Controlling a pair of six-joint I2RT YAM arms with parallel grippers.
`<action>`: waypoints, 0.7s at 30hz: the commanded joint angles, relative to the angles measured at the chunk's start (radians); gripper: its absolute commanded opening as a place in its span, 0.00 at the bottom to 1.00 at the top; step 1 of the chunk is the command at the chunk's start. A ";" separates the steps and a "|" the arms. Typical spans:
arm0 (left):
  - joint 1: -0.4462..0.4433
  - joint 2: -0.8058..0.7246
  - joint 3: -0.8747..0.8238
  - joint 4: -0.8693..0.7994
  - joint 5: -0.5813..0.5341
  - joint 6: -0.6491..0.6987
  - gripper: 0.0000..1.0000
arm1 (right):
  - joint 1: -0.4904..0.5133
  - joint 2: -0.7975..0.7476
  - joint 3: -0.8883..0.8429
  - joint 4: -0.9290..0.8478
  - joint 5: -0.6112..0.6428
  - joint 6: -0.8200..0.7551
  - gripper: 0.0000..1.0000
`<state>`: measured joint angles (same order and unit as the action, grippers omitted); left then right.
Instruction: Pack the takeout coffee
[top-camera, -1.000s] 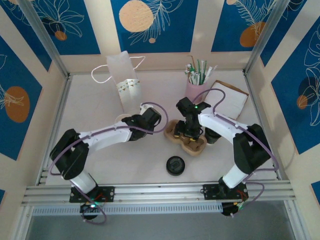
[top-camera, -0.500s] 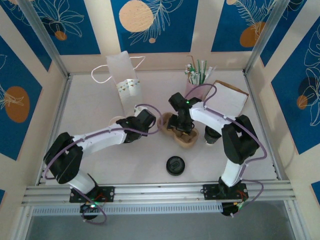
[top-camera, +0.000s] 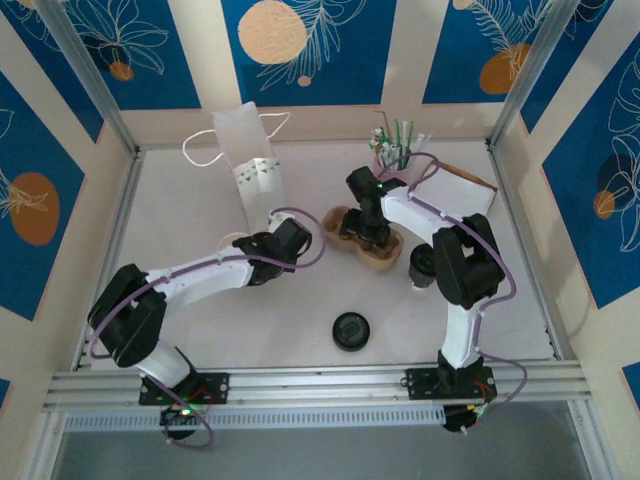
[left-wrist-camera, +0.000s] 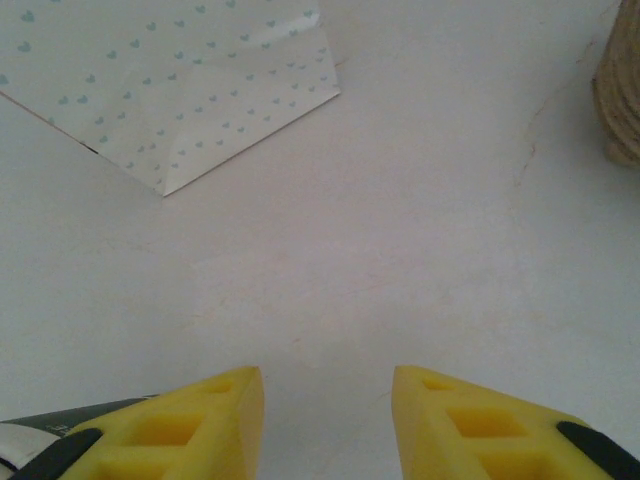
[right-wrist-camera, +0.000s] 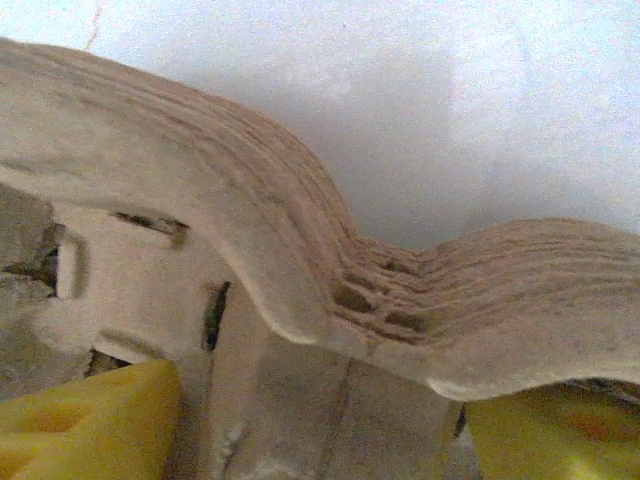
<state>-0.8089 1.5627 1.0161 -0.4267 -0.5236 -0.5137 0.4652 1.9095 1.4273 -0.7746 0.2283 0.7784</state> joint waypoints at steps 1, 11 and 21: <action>0.022 0.064 -0.045 -0.158 0.120 -0.056 0.39 | 0.012 -0.056 0.038 -0.037 -0.030 -0.042 0.82; 0.017 0.068 0.009 -0.155 0.167 -0.058 0.39 | -0.019 -0.148 -0.036 -0.035 -0.151 -0.117 0.99; 0.015 0.047 0.007 -0.139 0.188 -0.069 0.39 | 0.043 -0.154 -0.070 -0.066 -0.274 -0.158 0.99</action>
<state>-0.8078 1.5787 1.0630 -0.4873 -0.4286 -0.5247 0.4843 1.7645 1.3720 -0.8082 0.0254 0.6334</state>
